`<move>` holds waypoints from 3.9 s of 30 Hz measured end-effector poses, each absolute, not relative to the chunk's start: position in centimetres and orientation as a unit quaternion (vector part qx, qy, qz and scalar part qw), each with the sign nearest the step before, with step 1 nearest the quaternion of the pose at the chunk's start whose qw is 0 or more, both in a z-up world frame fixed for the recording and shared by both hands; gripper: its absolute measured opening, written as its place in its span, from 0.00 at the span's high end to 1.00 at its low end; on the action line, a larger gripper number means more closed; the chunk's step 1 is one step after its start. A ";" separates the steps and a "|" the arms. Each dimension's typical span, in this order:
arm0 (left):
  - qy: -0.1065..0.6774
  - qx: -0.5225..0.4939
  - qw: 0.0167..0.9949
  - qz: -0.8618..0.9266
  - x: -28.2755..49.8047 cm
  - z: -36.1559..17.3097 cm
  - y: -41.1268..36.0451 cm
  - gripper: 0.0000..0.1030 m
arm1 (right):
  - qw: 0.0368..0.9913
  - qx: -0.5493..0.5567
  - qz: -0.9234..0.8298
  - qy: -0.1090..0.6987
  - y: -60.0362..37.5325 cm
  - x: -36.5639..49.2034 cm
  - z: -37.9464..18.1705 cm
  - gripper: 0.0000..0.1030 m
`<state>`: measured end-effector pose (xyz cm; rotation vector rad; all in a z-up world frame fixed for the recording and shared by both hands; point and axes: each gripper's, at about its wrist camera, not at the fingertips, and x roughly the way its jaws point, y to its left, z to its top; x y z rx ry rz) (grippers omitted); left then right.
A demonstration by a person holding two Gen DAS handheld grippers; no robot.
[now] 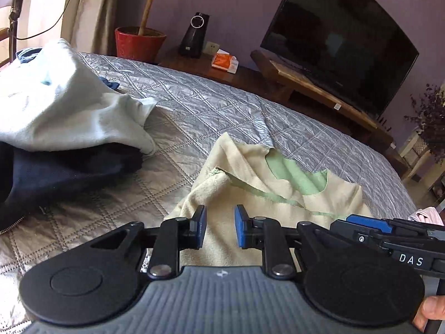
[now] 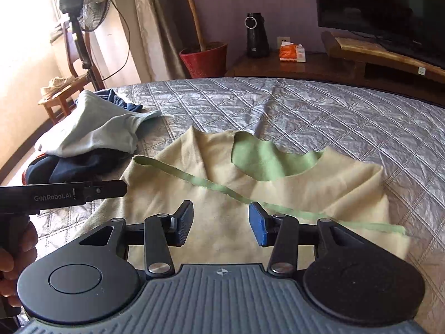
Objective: Fold clothes
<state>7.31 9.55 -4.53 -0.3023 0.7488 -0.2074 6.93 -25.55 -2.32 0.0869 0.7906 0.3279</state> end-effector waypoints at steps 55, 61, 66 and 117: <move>0.238 0.389 0.858 -0.235 -6.6 -7.0 6.6 0.37 | 0.810 -0.374 0.321 0.319 -30.1 -8.0 -2.6 0.38; 0.211 0.454 0.824 -0.267 -6.3 -7.9 7.4 0.36 | 0.787 -0.421 0.327 0.312 -29.1 -8.0 -4.7 0.36; 0.226 0.461 0.806 -0.295 -4.9 -7.4 7.2 0.40 | 0.792 -0.427 0.317 0.299 -29.4 -7.5 -5.1 0.26; 0.218 0.554 0.740 -0.313 -5.2 -8.5 5.0 0.75 | 0.801 -0.503 0.240 0.217 -27.6 -7.9 -7.3 0.30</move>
